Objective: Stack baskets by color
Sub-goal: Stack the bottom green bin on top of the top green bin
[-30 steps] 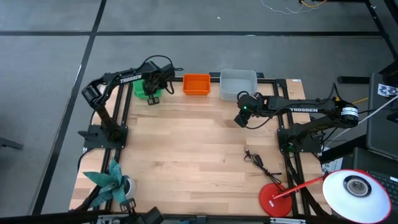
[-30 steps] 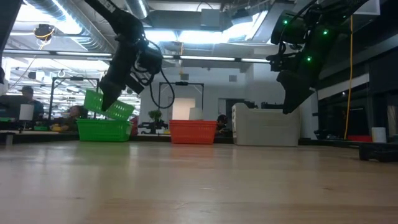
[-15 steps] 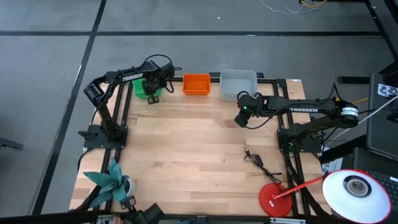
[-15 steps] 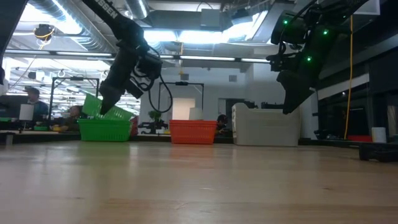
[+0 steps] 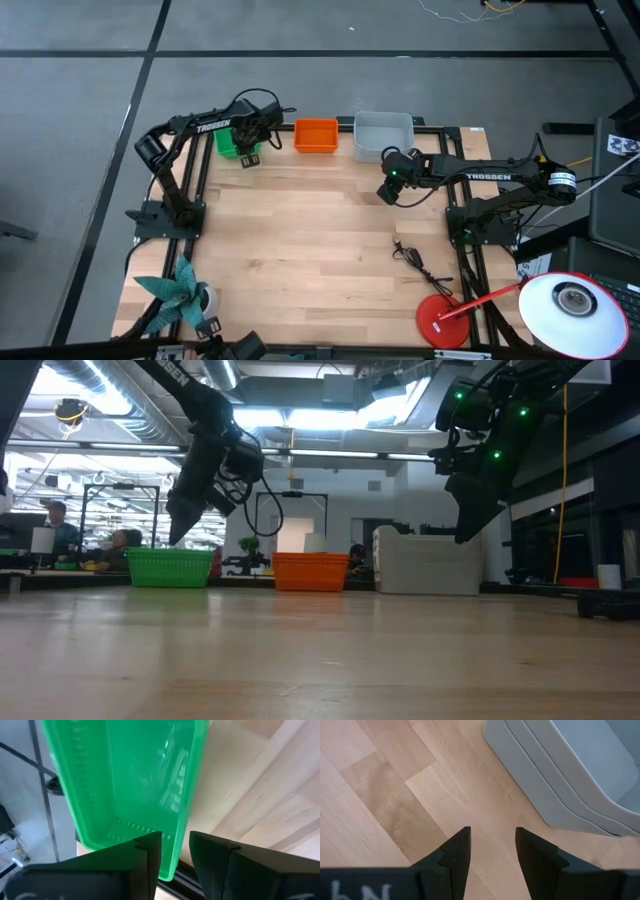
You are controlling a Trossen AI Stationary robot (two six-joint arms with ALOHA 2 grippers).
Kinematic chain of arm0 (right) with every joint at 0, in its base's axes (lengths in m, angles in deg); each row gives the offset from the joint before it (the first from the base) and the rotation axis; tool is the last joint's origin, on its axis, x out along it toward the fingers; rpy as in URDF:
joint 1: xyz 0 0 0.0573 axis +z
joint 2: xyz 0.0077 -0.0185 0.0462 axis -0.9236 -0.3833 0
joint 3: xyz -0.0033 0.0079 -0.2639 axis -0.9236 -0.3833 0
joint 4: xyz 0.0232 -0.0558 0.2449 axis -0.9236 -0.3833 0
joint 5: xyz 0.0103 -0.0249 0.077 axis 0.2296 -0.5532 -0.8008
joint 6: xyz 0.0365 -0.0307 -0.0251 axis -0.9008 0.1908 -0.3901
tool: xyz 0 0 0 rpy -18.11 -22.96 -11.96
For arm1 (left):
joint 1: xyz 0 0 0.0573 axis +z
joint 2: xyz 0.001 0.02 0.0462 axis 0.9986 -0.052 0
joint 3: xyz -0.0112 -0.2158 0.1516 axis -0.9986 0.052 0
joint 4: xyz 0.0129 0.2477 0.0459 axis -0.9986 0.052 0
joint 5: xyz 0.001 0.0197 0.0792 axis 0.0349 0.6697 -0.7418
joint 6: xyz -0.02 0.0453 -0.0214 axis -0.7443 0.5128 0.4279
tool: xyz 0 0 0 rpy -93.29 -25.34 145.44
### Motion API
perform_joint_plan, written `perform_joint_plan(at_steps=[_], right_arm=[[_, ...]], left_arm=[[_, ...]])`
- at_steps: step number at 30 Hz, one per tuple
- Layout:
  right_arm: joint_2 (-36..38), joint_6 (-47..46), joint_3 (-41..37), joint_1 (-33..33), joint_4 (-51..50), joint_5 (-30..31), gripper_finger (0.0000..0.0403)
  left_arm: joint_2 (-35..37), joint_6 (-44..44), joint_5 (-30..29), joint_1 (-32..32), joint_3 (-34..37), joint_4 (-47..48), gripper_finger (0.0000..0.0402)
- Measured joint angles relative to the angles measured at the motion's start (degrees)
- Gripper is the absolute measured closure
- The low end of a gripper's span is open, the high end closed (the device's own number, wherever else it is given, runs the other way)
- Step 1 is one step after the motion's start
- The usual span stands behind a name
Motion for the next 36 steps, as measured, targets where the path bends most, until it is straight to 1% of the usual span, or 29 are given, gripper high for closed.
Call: perform_joint_plan(at_steps=[3, 6, 8, 10, 13, 17, 21, 24, 27, 31, 36], right_arm=[[0.0, 0.0, 0.0, 0.0, 0.0, 0.0, 0.0246], [0.0, -0.1, 0.0, 0.0, 0.0, 0.0, 0.0246], [0.0, -0.1, 0.0, 0.0, 0.0, 0.0, 0.0246], [0.0, -0.2, 0.0, 0.0, 0.0, 0.0, 0.0246], [0.0, -0.1, 0.0, 0.0, 0.0, 0.0, 0.0246], [0.0, -0.2, 0.0, 0.0, 0.0, 0.0, 0.0246], [0.0, -0.1, 0.0, 0.0, 0.0, 0.0, 0.0246], [0.0, -0.2, 0.0, 0.0, 0.0, 0.0, 0.0246], [0.0, -0.2, 0.0, 0.0, 0.0, 0.0, 0.0246], [0.0, -0.2, 0.0, 0.0, 0.1, 0.0, 0.0246], [0.0, -0.2, 0.0, 0.0, 0.1, 0.0, 0.0246]], left_arm=[[1.4, -2.1, 0.5, -1.8, 0.0, 0.2, 0.0308], [3.3, -3.8, 5.3, -3.8, 0.0, 2.9, 0.0308], [3.3, -4.8, 7.6, -4.7, 0.0, 6.3, 0.0310], [3.2, -4.8, 7.8, -4.6, 1.4, 8.3, 0.0314], [3.2, -5.1, 7.6, -3.7, 6.2, 7.1, 0.0320], [3.2, -5.1, 5.1, -1.9, 12.1, 1.4, 0.0323], [3.2, -3.8, 1.4, -1.1, 14.9, -5.1, 0.0323], [3.2, -1.9, -4.4, -0.5, 15.6, -6.7, 0.0323], [3.2, -1.7, -10.3, 0.6, 15.7, -6.9, 0.0323], [3.2, -1.9, -10.7, 2.4, 15.7, -6.8, 0.0323], [3.2, -2.7, -6.6, 2.9, 15.7, -7.3, 0.0323]])
